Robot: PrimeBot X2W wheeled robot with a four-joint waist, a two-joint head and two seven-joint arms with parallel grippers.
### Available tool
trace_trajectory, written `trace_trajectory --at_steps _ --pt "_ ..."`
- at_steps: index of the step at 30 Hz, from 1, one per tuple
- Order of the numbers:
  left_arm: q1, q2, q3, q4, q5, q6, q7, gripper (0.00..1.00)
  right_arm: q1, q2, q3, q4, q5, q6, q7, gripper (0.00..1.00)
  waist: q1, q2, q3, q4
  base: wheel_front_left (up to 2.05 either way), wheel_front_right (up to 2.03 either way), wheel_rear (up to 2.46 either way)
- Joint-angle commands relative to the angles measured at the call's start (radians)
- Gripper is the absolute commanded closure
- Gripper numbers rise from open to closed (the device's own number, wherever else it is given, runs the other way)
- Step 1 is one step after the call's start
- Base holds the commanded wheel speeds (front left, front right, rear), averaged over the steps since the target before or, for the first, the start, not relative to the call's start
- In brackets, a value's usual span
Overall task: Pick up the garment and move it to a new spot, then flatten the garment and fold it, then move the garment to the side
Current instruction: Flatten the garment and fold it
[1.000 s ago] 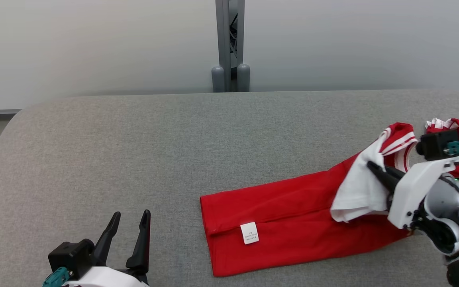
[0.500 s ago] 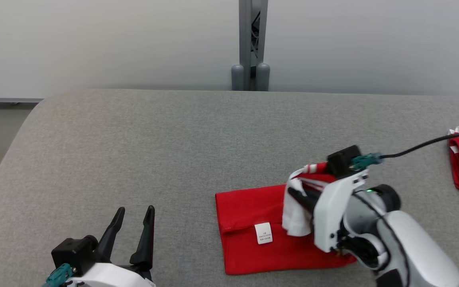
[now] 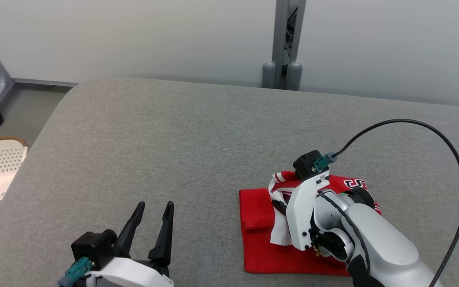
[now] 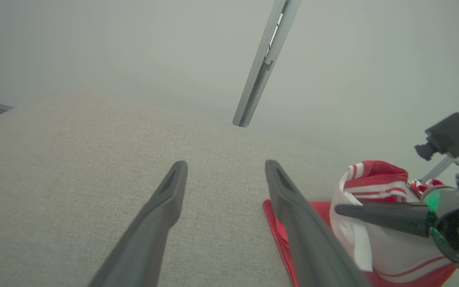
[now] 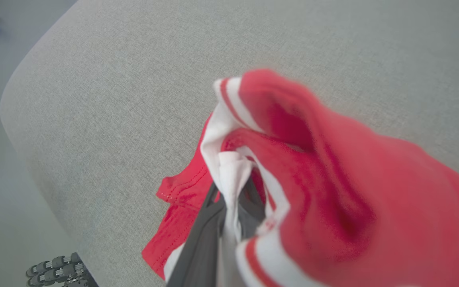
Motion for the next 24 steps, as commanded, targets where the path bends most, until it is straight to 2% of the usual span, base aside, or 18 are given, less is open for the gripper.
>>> trace_trajectory --at_steps 1,6,11,12,13,14,16,24 --pt "-0.017 0.000 0.000 0.006 0.007 -0.008 -0.006 0.00 -0.016 -0.001 0.006 0.022 0.009 0.000 -0.007 1.00 0.0000 0.0000 0.002 0.015 0.00 0.00 0.00" --pt "-0.030 -0.020 -0.013 0.023 0.008 -0.016 -0.005 0.00 -0.045 0.000 0.088 0.091 0.090 0.000 -0.019 1.00 0.0000 0.0000 0.001 0.050 0.00 0.00 0.00" --pt "-0.042 -0.028 -0.022 0.033 0.009 -0.022 -0.005 0.00 -0.079 0.000 0.126 0.171 0.116 0.000 -0.043 1.00 0.0000 0.0000 0.000 0.067 0.00 0.00 0.00" --pt "-0.044 -0.030 -0.025 0.036 0.009 -0.024 -0.004 0.00 -0.086 0.000 0.130 0.185 0.122 0.000 -0.050 0.76 0.0000 0.0000 0.000 0.071 0.00 0.00 0.00" --pt "-0.045 -0.032 -0.027 0.038 0.009 -0.026 -0.004 0.00 -0.093 0.000 0.130 0.198 0.135 0.000 -0.059 0.60 0.0000 0.0000 -0.001 0.073 0.00 0.00 0.00" --pt "-0.046 -0.034 -0.028 0.040 0.009 -0.024 -0.003 0.00 -0.102 0.000 0.132 0.208 0.146 0.000 -0.063 0.53 0.0000 0.0000 -0.002 0.076 0.00 0.00 0.00" --pt "-0.048 -0.035 -0.030 0.044 0.009 -0.025 -0.003 0.00 -0.119 0.000 0.144 0.222 0.174 0.000 -0.071 0.00 0.0000 0.0000 -0.004 0.077 0.00 0.00 0.00" --pt "-0.038 -0.030 -0.029 0.046 0.009 -0.017 -0.004 0.00 -0.182 -0.001 0.217 0.209 0.267 0.000 -0.045 0.00 0.0000 0.0000 -0.021 0.053 0.00 0.00 0.00"
